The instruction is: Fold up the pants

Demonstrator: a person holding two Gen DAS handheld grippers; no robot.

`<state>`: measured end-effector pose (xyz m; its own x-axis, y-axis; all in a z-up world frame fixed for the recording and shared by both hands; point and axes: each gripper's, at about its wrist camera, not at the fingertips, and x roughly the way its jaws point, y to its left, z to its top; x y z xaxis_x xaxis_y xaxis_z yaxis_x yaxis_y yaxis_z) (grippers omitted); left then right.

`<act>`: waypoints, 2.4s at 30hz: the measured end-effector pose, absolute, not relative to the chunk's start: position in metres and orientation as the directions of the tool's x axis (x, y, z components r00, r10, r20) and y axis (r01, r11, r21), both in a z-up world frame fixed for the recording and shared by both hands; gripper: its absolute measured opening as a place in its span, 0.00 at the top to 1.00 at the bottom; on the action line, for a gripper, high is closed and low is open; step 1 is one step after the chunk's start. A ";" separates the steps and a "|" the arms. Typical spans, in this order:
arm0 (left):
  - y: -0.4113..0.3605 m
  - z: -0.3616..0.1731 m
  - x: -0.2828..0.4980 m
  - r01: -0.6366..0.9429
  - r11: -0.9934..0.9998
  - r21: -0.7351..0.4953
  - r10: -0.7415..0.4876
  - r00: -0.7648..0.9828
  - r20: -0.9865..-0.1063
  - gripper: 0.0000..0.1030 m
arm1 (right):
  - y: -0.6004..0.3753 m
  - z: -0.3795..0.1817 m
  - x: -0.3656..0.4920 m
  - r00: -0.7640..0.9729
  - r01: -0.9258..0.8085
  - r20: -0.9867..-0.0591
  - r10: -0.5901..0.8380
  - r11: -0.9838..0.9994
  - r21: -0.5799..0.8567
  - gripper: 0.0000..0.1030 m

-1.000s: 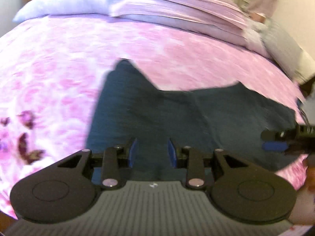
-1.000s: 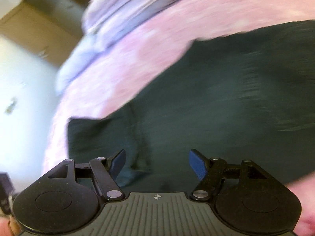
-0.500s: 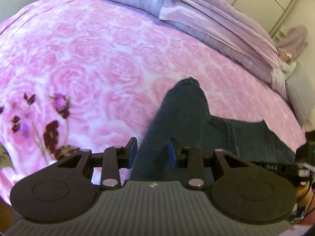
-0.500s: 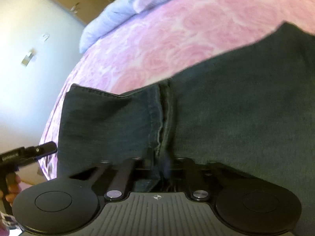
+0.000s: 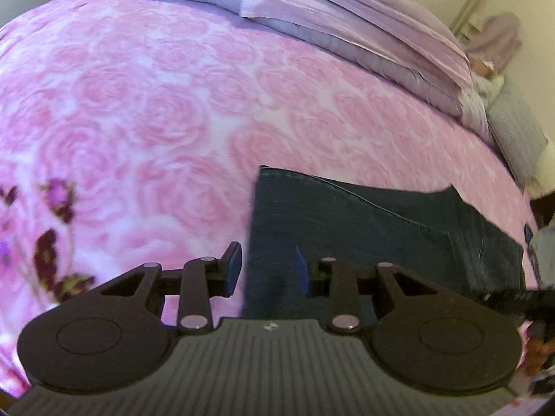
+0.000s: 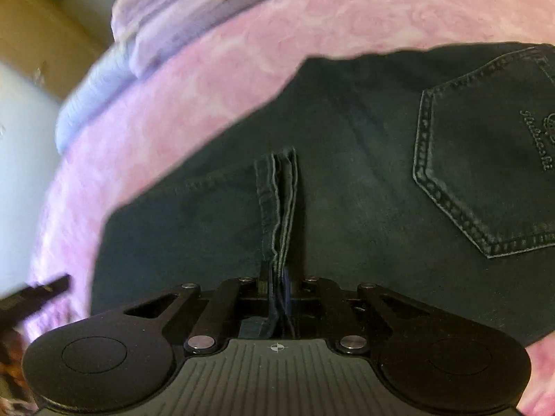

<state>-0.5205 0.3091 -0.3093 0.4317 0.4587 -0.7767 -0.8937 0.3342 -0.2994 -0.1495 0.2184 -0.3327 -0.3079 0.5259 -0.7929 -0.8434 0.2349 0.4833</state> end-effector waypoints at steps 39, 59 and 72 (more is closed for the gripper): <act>0.266 -0.348 -0.452 -0.866 0.484 -0.123 0.352 0.321 -0.879 0.74 | 0.178 -0.335 -0.209 -0.072 -0.993 -0.869 0.490 0.050 0.110 0.78; 0.252 -0.312 -0.474 -0.914 0.394 -0.100 0.354 0.251 -0.901 0.73 | 0.155 -0.303 -0.165 -0.112 -0.977 -0.865 0.488 0.106 0.186 0.74; 0.272 -0.344 -0.560 -0.911 0.148 -0.386 0.259 0.412 -0.873 0.64 | 0.134 -0.303 -0.107 -0.011 -0.899 -0.898 0.439 0.390 0.202 0.74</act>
<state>-0.5596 0.2716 -0.3439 0.4123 0.2590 -0.8734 -0.9106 0.1477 -0.3861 -0.1071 0.1343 -0.3027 -0.0113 0.4390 -0.8984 -0.8986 0.3897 0.2018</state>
